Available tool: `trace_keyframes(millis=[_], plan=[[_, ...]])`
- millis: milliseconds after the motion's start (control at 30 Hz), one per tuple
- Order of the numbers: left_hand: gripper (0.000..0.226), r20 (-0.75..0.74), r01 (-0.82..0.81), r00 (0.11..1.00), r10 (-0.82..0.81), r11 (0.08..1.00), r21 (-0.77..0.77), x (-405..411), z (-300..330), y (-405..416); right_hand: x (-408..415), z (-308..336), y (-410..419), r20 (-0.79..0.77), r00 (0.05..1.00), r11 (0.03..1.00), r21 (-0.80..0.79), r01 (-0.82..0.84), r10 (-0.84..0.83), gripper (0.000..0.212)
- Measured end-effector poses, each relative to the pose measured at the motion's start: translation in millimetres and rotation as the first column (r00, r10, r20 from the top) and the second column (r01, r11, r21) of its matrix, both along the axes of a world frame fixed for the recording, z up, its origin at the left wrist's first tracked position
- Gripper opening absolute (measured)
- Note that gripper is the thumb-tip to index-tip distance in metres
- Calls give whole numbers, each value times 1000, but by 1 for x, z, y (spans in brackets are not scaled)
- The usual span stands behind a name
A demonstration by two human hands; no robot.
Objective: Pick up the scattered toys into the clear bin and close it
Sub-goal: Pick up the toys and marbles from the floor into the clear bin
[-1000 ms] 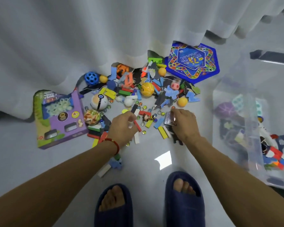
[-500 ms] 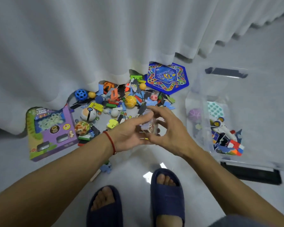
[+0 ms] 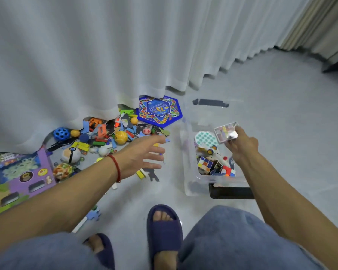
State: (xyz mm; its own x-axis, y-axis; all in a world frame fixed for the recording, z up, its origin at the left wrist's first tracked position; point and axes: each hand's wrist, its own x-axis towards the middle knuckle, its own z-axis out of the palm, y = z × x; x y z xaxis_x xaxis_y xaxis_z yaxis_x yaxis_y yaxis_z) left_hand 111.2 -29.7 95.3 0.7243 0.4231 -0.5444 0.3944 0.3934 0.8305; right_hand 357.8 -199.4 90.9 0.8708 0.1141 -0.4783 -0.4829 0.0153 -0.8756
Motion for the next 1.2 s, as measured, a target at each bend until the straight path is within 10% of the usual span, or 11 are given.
trace_keyframes(millis=[133,333,533,700,867,1200], plan=[[34,-62,-124,990,128,990,68,-26,-11,10,-5,-3,9,5,994,993,-48,-107,108,1],[19,-144,-393,887,440,880,267,-87,-44,44,-64,16,89,252,740,775,-323,-543,624,24],[31,-278,-350,774,568,751,560,-162,-80,82,-149,15,179,32,15,31,-639,-769,999,40],[41,-329,-151,823,463,738,658,-191,-112,120,-174,-43,232,-239,-394,-428,-745,-513,888,58],[57,-529,176,685,500,591,787,-185,-158,167,-162,-109,287,-140,-491,-275,-938,-213,860,58],[53,-456,213,692,560,446,869,-180,-215,177,-217,-205,305,-80,-784,-164,-986,-29,616,46]])
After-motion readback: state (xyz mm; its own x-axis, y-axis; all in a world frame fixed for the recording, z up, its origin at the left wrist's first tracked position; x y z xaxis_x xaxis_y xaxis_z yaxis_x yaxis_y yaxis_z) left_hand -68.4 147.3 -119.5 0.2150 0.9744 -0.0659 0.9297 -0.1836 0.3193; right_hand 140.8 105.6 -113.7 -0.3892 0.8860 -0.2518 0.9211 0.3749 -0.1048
